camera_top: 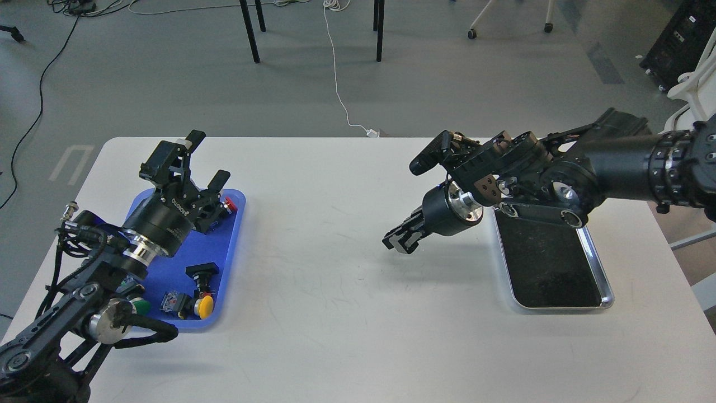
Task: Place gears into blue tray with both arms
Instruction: 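Carry the black part to the table center and open the right gripper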
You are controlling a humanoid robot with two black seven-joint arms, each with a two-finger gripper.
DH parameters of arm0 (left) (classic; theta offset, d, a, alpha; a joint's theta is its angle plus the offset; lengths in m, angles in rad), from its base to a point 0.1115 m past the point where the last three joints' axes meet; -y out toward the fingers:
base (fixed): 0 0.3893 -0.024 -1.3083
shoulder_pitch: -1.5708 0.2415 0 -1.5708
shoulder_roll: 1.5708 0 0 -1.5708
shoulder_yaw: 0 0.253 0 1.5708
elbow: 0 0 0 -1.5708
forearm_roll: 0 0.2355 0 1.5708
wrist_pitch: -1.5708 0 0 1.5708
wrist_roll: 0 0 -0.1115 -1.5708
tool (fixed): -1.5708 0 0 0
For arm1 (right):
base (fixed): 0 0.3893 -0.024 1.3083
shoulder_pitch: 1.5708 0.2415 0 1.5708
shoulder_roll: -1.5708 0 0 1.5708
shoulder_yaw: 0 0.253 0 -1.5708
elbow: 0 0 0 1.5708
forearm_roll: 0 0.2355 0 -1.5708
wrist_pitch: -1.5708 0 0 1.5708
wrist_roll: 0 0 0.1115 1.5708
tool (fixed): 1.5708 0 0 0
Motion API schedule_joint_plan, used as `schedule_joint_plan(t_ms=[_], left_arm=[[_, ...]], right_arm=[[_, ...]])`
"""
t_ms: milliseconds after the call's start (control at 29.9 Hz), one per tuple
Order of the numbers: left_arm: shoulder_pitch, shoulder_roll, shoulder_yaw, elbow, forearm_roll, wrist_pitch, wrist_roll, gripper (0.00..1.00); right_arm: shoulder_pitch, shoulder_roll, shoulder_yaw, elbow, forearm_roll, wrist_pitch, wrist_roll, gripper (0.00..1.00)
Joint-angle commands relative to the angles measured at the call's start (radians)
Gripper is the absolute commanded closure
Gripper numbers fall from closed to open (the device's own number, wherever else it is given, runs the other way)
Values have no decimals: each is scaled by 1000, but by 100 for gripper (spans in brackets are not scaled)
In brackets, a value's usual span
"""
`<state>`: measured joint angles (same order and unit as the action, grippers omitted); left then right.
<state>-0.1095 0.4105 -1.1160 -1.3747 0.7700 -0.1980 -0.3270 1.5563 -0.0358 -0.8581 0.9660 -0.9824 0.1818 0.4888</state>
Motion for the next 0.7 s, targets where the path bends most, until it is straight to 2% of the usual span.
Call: schedule_joint_plan(t_ms=[0, 668], left_arm=[[16, 1, -10, -6, 0, 0, 2, 2], [17, 1, -13, -7, 0, 0, 2, 2]], right_arm=[[-18, 36, -24, -21, 37, -36, 0, 81], [-96, 36, -73, -53, 51, -67, 0, 77]])
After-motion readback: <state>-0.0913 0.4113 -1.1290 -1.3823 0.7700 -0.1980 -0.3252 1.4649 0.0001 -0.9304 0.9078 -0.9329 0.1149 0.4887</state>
